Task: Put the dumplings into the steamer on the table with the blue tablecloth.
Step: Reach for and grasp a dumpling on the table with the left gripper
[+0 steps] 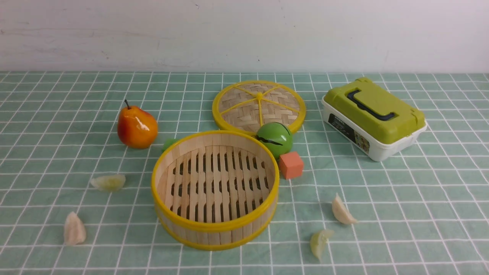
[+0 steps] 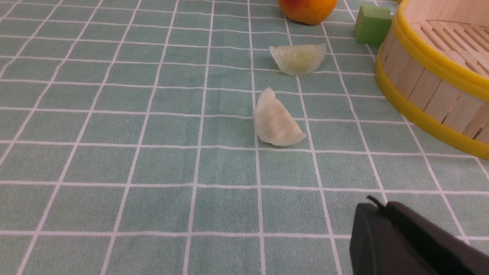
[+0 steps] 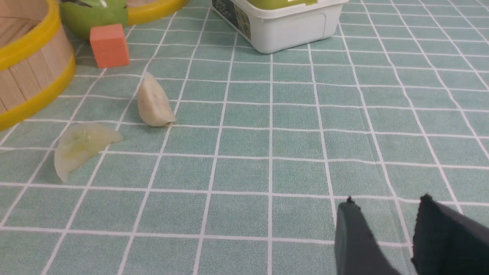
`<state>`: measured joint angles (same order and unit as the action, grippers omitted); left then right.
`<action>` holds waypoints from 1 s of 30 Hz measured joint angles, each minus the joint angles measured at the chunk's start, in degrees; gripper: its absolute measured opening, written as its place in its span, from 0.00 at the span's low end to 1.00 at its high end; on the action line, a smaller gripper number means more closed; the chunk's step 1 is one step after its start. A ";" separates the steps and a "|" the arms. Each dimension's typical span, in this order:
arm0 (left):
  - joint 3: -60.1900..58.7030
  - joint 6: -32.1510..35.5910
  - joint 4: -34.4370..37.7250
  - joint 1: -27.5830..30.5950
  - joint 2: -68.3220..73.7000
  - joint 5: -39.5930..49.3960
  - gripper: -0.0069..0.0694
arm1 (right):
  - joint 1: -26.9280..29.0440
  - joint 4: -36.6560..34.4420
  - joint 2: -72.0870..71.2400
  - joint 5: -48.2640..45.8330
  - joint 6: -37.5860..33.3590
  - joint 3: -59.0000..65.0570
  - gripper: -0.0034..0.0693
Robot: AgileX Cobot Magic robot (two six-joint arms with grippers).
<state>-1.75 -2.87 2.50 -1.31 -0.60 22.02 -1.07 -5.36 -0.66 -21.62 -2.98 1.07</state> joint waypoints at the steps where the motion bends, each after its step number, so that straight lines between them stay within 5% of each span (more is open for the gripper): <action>1: 0.00 0.00 0.00 0.00 0.00 0.00 0.11 | 0.00 0.00 0.00 0.00 0.00 0.00 0.38; 30: 0.00 0.00 -0.66 0.00 0.00 -0.18 0.12 | 0.00 0.00 0.00 0.00 0.00 0.00 0.38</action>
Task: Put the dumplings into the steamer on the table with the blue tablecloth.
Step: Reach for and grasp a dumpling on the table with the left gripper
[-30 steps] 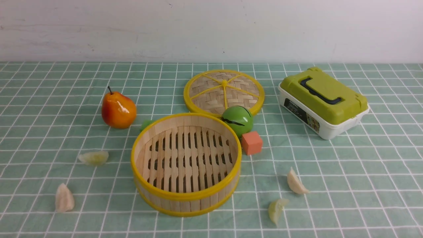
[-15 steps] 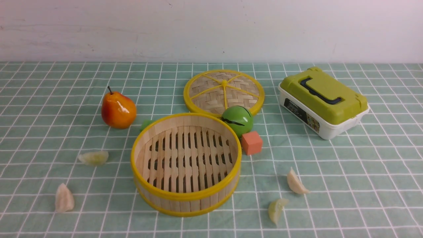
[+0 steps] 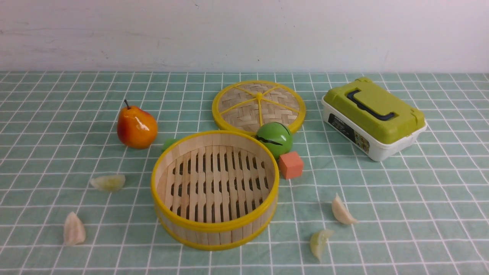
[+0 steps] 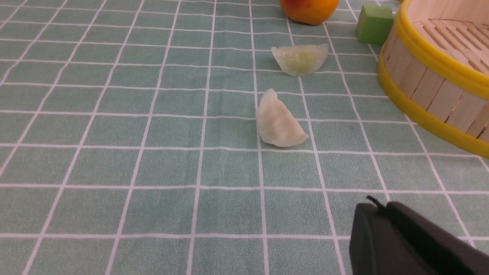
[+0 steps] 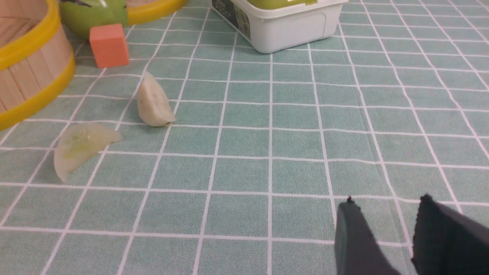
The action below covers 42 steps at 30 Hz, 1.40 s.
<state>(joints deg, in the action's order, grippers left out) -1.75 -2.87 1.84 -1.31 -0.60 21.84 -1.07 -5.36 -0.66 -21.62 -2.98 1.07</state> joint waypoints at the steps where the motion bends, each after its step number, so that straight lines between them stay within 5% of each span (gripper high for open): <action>1: 0.00 0.00 0.00 0.00 0.00 -0.40 0.12 | 0.00 0.08 0.00 0.00 0.00 0.00 0.38; 10: 0.00 0.00 1.52 0.00 0.00 -12.35 0.13 | 0.00 1.35 0.00 5.21 -0.20 0.54 0.38; 21: 0.00 0.00 2.20 0.00 0.00 -37.92 0.14 | 0.00 3.51 0.00 38.84 -0.06 0.53 0.38; 26: 0.00 -1.87 2.61 0.00 0.00 -47.05 0.15 | 0.00 3.93 0.00 50.29 9.07 0.53 0.38; 27: 0.00 -7.40 2.54 0.00 0.00 -48.61 0.15 | 0.00 3.94 0.00 52.44 14.92 0.53 0.38; 35: 5.85 -33.80 -7.65 0.00 0.00 -42.44 0.14 | 0.00 3.94 0.37 50.51 28.21 -1.54 0.36; 38: 20.18 -39.40 -14.91 0.00 5.43 -28.52 0.07 | 0.00 4.57 4.46 41.56 27.86 -9.46 0.21; 42: 30.35 -40.35 -19.98 0.00 17.28 -21.15 0.07 | 0.00 7.18 12.26 32.71 21.67 -17.74 0.04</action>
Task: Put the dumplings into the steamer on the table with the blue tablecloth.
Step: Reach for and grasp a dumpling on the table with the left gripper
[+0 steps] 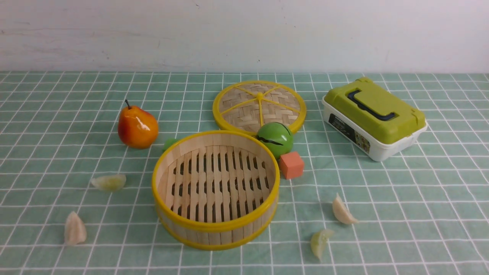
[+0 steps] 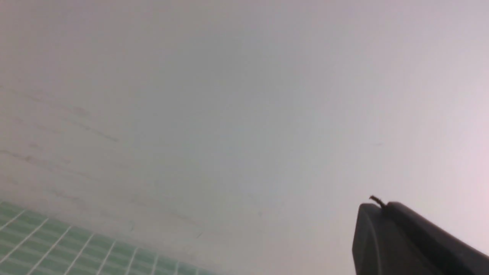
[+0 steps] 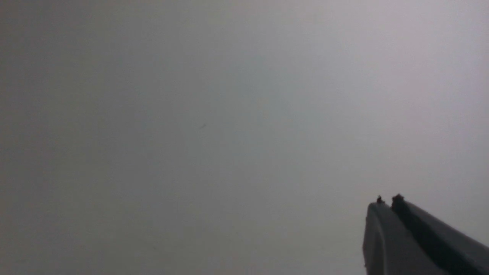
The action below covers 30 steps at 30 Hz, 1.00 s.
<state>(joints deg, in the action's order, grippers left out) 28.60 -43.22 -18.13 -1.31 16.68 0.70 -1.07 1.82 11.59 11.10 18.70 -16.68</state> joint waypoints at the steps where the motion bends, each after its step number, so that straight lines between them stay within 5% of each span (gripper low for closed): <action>1: 2.86 -0.25 -1.20 0.00 6.32 1.52 0.07 | 0.00 1.23 4.34 -3.43 -3.57 -2.95 0.02; 9: 10.75 -2.56 0.89 0.00 33.52 17.84 0.07 | 0.00 1.36 21.95 -19.85 -10.37 -8.38 0.02; 12: 12.17 -1.37 1.69 0.00 40.29 25.53 0.07 | 0.00 -3.52 26.57 -30.88 -9.46 -10.03 0.02; 17: 14.42 4.96 5.82 0.00 49.51 35.27 0.07 | -0.17 -13.76 32.57 -46.89 -18.70 -10.64 0.03; 21: 16.32 12.13 9.89 0.00 56.34 38.85 0.07 | -3.18 -21.69 35.18 -44.08 -27.33 -10.64 0.03; 26: 18.64 14.06 11.27 -0.06 62.64 37.38 0.22 | -7.05 -30.07 37.70 -40.84 -34.56 -10.76 0.03; 30: 18.93 14.25 11.44 -0.06 66.64 33.86 0.47 | -7.58 -34.07 38.80 -41.26 -37.78 -10.76 0.03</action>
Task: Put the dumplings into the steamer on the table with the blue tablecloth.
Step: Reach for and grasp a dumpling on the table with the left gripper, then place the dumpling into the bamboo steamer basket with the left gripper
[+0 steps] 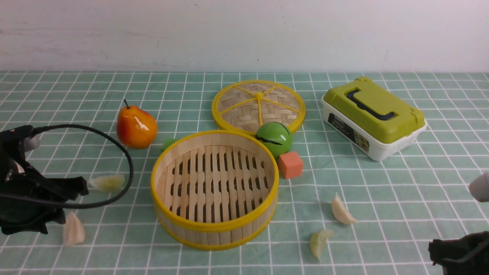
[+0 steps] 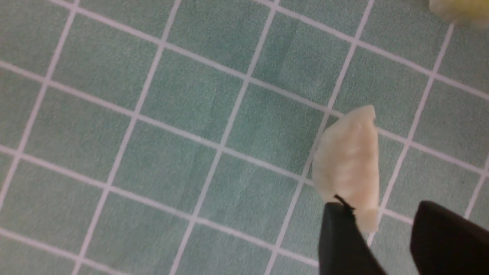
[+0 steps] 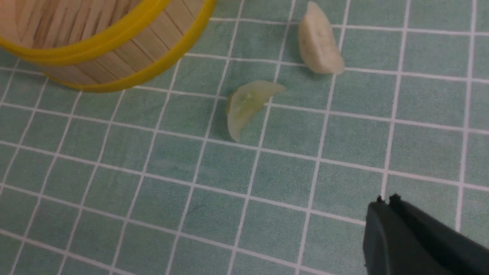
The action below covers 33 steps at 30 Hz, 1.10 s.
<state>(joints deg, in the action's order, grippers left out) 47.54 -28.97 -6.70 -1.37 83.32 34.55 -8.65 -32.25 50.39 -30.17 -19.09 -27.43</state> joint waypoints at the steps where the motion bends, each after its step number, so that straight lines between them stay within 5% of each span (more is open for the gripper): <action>1: 0.00 0.00 0.01 0.00 0.97 -1.05 0.53 | 0.00 -0.62 0.00 0.00 -0.40 0.00 0.03; 3: 0.00 0.02 0.01 0.00 2.95 -3.38 0.64 | 0.00 -1.93 0.00 0.00 -1.45 0.00 0.03; 7: 0.33 -0.84 0.01 0.00 7.54 -6.66 0.70 | 0.00 -4.13 0.00 0.00 -1.86 0.00 0.04; 12: 0.38 -0.94 0.01 0.00 11.36 -7.63 0.62 | 0.00 -5.32 0.00 0.00 -1.86 0.00 0.04; 15: 0.53 -0.94 0.48 0.00 12.99 -7.56 0.46 | 0.00 -5.64 0.00 0.00 -1.86 0.00 0.05; 23: 5.42 0.87 4.73 -1.14 9.77 -1.89 0.46 | 0.00 -5.88 0.00 0.11 -1.86 0.00 0.05; 33: 26.72 6.67 9.13 -18.72 10.76 3.13 0.46 | 0.00 -5.93 0.00 0.36 -1.86 0.00 0.06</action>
<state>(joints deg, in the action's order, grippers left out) 74.26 -22.30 2.43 -20.09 94.09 37.68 -8.65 -38.19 50.39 -29.81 -20.95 -27.43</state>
